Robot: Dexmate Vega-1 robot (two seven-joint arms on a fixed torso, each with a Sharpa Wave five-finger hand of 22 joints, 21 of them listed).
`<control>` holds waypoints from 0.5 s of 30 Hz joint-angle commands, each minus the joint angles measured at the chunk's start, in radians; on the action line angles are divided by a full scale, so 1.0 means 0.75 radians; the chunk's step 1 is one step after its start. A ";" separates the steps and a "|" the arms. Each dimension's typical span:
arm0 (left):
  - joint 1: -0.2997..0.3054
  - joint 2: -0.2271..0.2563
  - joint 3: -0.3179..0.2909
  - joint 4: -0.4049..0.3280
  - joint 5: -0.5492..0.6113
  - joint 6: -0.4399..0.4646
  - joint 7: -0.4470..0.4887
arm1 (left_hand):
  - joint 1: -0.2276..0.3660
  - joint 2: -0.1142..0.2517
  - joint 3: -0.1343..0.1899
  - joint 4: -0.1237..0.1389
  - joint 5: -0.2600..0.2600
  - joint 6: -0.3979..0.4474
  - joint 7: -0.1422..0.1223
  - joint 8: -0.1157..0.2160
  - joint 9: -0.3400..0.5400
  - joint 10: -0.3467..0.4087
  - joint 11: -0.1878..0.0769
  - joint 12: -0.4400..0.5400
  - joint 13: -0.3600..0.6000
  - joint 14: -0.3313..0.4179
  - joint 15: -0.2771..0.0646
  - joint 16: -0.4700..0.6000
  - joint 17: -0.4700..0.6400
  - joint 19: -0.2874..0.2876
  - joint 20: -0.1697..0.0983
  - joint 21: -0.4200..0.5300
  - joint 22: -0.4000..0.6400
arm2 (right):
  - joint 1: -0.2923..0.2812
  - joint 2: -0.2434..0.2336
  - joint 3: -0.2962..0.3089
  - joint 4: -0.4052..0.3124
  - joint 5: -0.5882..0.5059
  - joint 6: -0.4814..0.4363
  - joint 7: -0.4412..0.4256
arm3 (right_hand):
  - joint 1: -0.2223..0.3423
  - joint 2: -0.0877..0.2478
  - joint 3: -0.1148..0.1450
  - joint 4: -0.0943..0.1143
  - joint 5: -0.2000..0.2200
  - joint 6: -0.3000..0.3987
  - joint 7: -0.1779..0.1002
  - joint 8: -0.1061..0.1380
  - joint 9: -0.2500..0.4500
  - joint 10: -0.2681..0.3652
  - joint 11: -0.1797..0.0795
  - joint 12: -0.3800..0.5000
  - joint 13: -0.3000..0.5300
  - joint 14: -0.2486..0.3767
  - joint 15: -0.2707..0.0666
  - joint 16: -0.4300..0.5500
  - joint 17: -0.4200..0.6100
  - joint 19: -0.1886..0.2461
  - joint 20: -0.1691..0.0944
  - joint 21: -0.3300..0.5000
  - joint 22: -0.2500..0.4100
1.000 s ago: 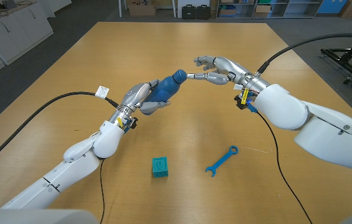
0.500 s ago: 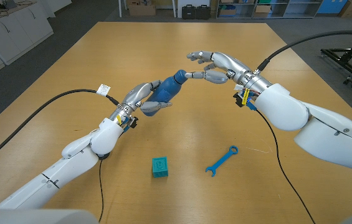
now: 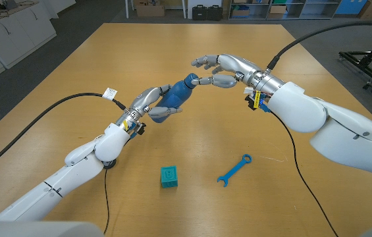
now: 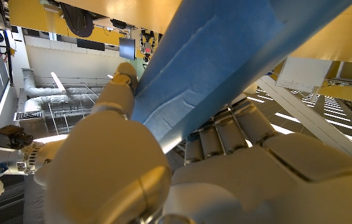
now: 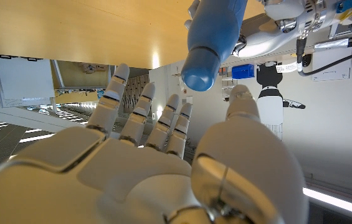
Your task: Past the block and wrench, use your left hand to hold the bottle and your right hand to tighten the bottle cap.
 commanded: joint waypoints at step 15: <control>-0.040 -0.065 0.029 0.137 0.035 -0.170 0.098 | 0.236 0.287 0.064 0.058 0.006 0.223 -0.200 0.014 0.002 0.128 -0.127 0.002 0.007 0.014 -0.206 0.005 0.007 0.007 -0.103 -0.001 0.005 | 0.117 0.019 -0.032 -0.063 -0.027 -0.150 0.196 | 0.028 0.002 -0.004 0.005 0.022 0.050 0.014 0.005 -0.004 0.084 0.002 0.030 -0.012 0.070 -0.017 0.029 0.001 0.047 -0.006 0.014 0.002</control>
